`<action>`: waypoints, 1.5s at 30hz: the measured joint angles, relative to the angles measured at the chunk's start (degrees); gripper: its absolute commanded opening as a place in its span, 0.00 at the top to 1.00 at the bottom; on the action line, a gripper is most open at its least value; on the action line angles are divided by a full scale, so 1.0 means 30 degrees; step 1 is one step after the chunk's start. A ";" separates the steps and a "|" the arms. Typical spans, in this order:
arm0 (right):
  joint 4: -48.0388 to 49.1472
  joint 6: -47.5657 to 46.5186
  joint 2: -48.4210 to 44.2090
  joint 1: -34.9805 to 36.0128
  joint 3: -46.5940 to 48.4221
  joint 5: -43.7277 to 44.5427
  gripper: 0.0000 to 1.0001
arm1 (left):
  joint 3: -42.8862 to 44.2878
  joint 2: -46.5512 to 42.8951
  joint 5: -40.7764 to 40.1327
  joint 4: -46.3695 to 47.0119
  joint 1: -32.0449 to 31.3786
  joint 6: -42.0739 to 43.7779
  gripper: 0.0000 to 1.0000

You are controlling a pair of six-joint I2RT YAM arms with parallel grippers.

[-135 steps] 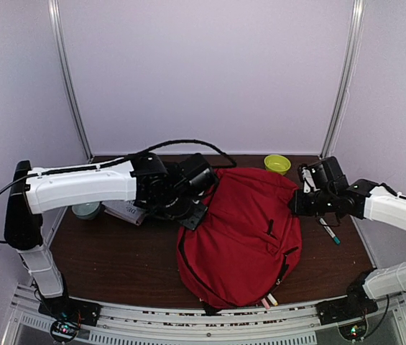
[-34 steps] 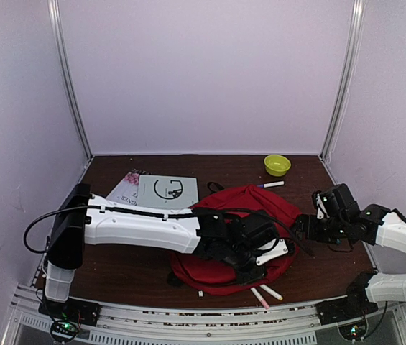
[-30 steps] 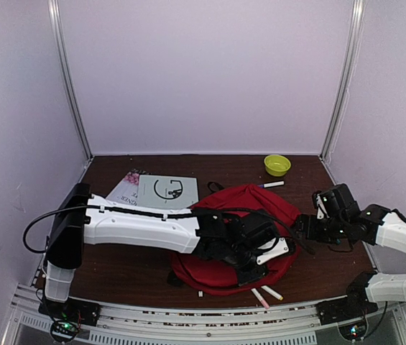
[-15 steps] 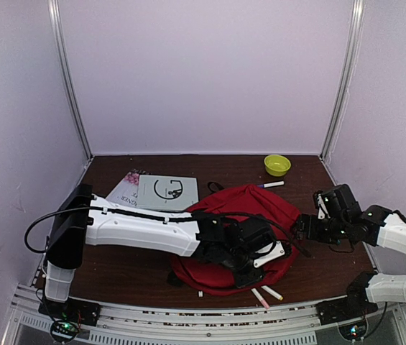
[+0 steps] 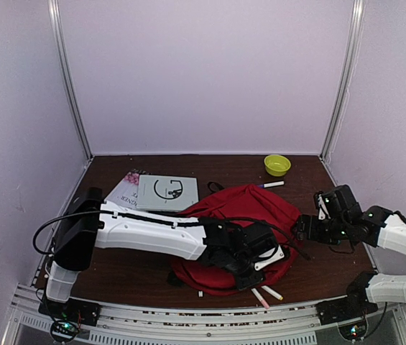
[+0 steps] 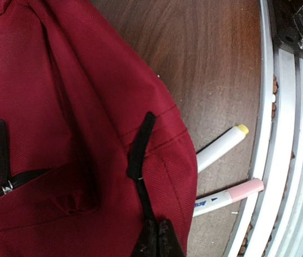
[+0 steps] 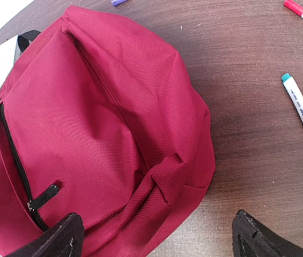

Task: Pack the student bag
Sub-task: Hold the largest pocket of the student bag.

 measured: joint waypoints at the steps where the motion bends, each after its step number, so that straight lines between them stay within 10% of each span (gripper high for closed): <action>1: 0.0000 0.0000 -0.0029 0.0000 -0.0029 0.0000 0.04 | 0.0000 0.0000 -0.0051 0.0007 0.0000 -0.0066 1.00; 20: 0.0386 0.2732 -0.3526 0.0933 -0.3730 -0.4313 0.00 | -0.3235 -0.3344 -0.1785 0.1712 0.0007 -0.2055 1.00; 28: 0.1647 0.5690 -0.4583 0.4138 -0.5282 -0.5042 0.14 | -0.4422 -0.3439 -0.2339 0.2892 0.0007 -0.3067 1.00; 45: 0.4371 0.7584 -0.0306 0.6346 -0.4495 -0.3446 1.00 | -0.6688 -0.5158 -0.2914 0.4750 0.0007 -0.3614 1.00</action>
